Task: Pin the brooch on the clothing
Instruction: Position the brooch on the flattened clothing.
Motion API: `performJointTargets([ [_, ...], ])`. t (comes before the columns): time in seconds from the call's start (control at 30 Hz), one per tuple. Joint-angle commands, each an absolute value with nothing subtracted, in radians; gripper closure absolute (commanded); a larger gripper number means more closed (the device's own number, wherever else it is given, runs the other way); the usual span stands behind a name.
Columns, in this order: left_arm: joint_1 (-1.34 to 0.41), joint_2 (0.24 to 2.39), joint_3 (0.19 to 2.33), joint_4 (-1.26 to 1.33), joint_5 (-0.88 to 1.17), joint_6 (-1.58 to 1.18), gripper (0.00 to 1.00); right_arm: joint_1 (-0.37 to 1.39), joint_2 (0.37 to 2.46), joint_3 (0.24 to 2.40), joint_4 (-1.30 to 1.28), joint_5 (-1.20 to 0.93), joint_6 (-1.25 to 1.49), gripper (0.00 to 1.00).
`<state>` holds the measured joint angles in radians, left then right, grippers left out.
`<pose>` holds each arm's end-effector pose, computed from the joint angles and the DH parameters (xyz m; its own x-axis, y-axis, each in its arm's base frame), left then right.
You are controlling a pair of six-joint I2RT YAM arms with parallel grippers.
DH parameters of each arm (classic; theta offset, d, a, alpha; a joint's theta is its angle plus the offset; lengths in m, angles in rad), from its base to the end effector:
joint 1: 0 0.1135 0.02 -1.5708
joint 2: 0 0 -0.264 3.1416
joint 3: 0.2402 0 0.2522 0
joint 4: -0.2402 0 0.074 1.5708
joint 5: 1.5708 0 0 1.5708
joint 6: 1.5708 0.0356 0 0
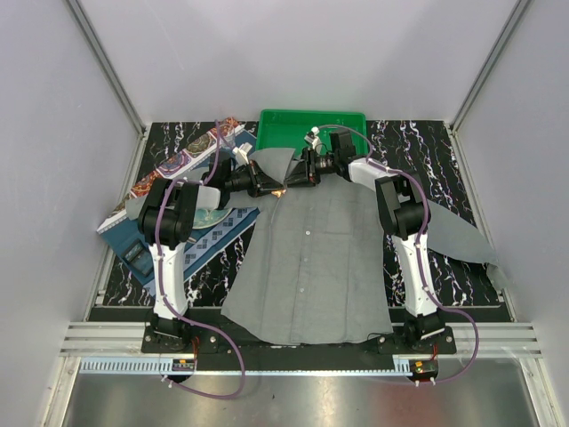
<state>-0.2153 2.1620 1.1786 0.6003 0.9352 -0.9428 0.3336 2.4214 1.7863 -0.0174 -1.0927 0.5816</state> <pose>0.4248 -0.1222 0.1265 -0.9072 -0.2933 -0.3015 0.2074 0.3117 -0.9273 0.4839 0.2011 0.1357 -0.9283 -0.0542 -0.3678 -0.3677 0.2795 0.8870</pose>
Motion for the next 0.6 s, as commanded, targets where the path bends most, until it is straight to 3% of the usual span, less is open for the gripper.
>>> performJointTargets([
  [0.0, -0.218, 2.155, 1.192, 0.672, 0.96, -0.942, 1.0, 0.336, 2.424, 1.832, 0.061, -1.12, 0.62, 0.56],
  [0.2, -0.221, 2.152, 1.187, 0.672, 0.962, -0.939, 1.0, 0.339, 2.425, 1.822, 0.08, -1.118, 0.632, 0.61],
  [0.33, -0.221, 2.151, 1.18, 0.684, 0.96, -0.945, 1.0, 0.341, 2.431, 1.832, 0.054, -1.092, 0.621, 0.58],
  [0.57, -0.224, 2.148, 1.186, 0.672, 0.962, -0.937, 1.0, 0.341, 2.431, 1.83, 0.058, -1.094, 0.62, 0.68],
])
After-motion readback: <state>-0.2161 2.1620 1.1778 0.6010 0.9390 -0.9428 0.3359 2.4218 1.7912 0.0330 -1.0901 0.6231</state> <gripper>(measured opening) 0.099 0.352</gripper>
